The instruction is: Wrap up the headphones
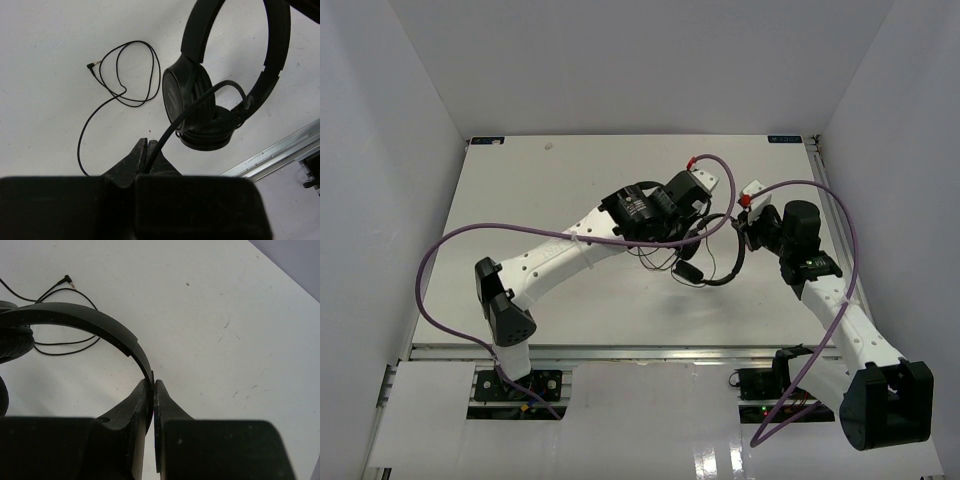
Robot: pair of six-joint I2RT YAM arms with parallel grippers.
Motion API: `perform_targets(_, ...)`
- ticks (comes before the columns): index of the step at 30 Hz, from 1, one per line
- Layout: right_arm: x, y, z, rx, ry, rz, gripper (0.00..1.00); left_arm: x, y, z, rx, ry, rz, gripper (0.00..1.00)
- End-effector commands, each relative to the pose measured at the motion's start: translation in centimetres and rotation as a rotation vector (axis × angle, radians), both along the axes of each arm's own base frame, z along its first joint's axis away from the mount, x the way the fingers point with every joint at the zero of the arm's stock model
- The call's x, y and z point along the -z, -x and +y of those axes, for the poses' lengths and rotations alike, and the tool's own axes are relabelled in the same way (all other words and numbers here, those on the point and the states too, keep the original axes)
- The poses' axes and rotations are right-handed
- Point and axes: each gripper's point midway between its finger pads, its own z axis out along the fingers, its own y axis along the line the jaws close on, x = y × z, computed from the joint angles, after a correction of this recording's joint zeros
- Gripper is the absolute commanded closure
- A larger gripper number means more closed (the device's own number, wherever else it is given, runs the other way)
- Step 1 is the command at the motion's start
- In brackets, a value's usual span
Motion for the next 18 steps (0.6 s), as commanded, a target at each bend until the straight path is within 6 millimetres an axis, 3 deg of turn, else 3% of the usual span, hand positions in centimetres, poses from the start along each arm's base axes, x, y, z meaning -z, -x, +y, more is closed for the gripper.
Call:
perform_targets(1,-2.0,1.2,1.7,-0.103,-0.03,-0.059,0.92,-2.6,-1.6,0.0,-0.005,0.106,-0.027,1.0)
perform_targets(11,-4.7,4.9,4.7,-0.298,-0.162,-0.021,0.92,0.8,-2.6,2.1,-0.025,0.167,0.065,1.0)
perform_targets(18,-7.7,5.8,5.7,-0.326,-0.281,0.033,0.92,1.0,-2.5,3.2,-0.027,0.284,0.077,1.0)
